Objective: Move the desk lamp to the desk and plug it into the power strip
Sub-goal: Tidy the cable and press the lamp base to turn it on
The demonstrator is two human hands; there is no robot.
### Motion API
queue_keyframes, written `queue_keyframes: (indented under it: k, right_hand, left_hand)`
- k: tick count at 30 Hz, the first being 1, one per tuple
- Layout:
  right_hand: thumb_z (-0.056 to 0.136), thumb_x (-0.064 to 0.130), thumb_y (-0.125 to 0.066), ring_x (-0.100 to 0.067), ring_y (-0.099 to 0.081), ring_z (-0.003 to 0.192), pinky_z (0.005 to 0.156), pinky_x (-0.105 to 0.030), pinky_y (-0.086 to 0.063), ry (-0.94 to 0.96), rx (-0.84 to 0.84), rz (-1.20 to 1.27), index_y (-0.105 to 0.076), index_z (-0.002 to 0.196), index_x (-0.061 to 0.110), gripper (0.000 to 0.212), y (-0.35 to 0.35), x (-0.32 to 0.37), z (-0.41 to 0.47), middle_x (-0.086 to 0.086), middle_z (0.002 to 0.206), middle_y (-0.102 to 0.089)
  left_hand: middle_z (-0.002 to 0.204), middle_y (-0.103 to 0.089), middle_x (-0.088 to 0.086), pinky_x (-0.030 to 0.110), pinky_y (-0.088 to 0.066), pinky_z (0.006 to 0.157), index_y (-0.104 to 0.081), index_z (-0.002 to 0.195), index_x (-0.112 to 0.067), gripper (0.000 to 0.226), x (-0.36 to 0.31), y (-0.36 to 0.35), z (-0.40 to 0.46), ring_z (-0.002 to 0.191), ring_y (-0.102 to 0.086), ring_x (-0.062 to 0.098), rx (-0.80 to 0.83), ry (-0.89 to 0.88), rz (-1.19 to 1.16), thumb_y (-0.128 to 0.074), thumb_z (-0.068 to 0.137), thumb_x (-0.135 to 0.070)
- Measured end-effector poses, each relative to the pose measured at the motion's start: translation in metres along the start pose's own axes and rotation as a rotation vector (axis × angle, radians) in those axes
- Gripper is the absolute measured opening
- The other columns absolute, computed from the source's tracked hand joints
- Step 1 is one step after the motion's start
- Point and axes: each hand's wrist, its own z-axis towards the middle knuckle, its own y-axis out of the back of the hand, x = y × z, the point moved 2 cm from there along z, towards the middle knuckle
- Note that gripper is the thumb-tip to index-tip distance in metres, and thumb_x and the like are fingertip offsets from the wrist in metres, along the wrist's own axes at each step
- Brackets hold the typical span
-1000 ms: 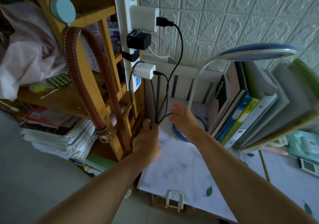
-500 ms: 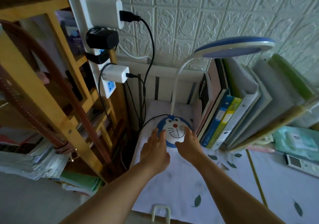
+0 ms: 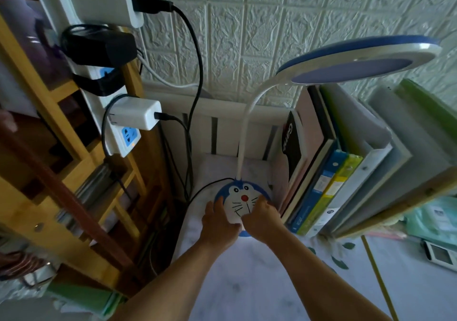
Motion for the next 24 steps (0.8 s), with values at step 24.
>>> queue_keyframes:
  k: [24]
  right_hand:
    - [0.087, 0.024, -0.056, -0.031, -0.054, 0.115, 0.093, -0.040, -0.053, 0.139, 0.092, 0.030, -0.043, 0.132, 0.018, 0.048, -0.001, 0.005, 0.024, -0.014, 0.127, -0.053]
  left_hand:
    - [0.145, -0.027, 0.012, 0.032, -0.045, 0.097, -0.017, 0.145, -0.015, 0.092, 0.020, -0.003, -0.010, 0.129, -0.034, 0.030, -0.221, 0.090, 0.384, -0.071, 0.071, -0.025]
